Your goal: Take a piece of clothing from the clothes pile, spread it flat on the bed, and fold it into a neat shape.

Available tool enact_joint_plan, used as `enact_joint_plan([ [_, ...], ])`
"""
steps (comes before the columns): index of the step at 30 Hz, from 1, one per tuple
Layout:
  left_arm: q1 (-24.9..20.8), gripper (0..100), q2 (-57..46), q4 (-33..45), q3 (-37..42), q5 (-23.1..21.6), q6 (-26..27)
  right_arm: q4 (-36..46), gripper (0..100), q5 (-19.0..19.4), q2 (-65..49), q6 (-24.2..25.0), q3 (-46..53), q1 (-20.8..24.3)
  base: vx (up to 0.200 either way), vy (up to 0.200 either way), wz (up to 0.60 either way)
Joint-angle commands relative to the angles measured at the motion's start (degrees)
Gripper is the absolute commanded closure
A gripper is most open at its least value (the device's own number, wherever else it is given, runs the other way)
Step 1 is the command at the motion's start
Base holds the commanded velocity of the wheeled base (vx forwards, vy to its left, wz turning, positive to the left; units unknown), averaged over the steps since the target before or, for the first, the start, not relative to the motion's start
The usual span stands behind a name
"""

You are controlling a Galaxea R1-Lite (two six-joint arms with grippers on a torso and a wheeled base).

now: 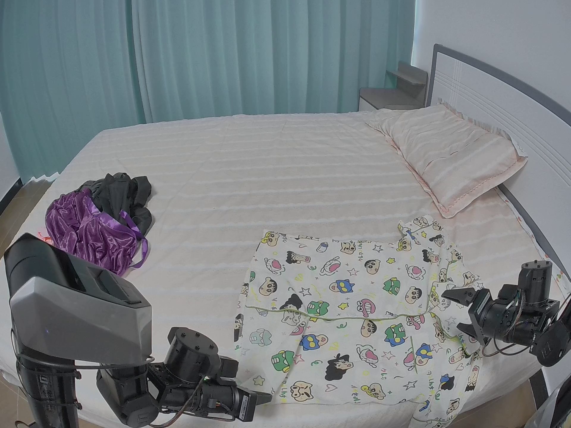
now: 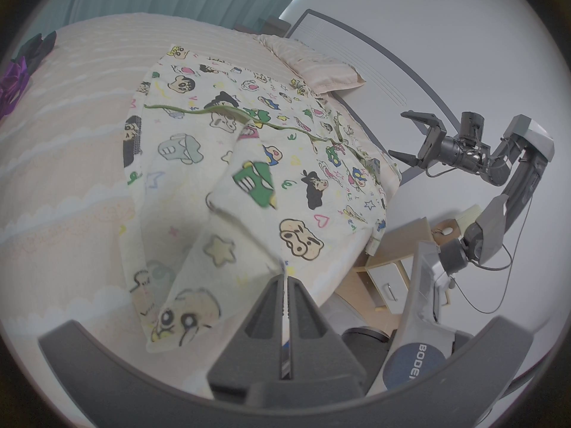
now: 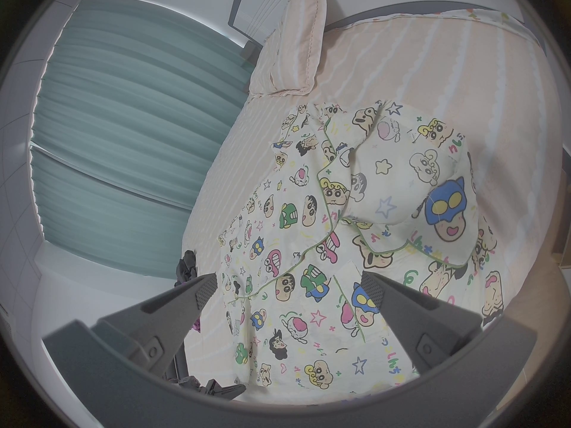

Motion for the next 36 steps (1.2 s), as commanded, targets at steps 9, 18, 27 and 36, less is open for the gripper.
enact_joint_plan([
  [9,-0.46,100,0.26,-0.15,2.3,-4.28,1.79,-0.02,0,0.08,0.31,-0.09,-0.07,0.02,0.0,0.0,0.0],
  [18,1.92,100,-14.6,-3.22,1.68,-5.95,-15.35,-0.02,0,0.08,0.31,-0.09,-0.07,0.02,0.0,0.0,0.0],
  [27,10.35,0,-18.03,-3.22,-0.25,-6.48,-26.16,-0.02,0,0.08,0.4,0.0,-0.07,0.11,0.0,0.0,0.0],
  [36,8.33,0,-9.32,-3.14,-1.04,4.86,-38.82,-0.02,0,0.08,1.28,0.0,-0.16,0.11,0.0,0.0,0.0],
])
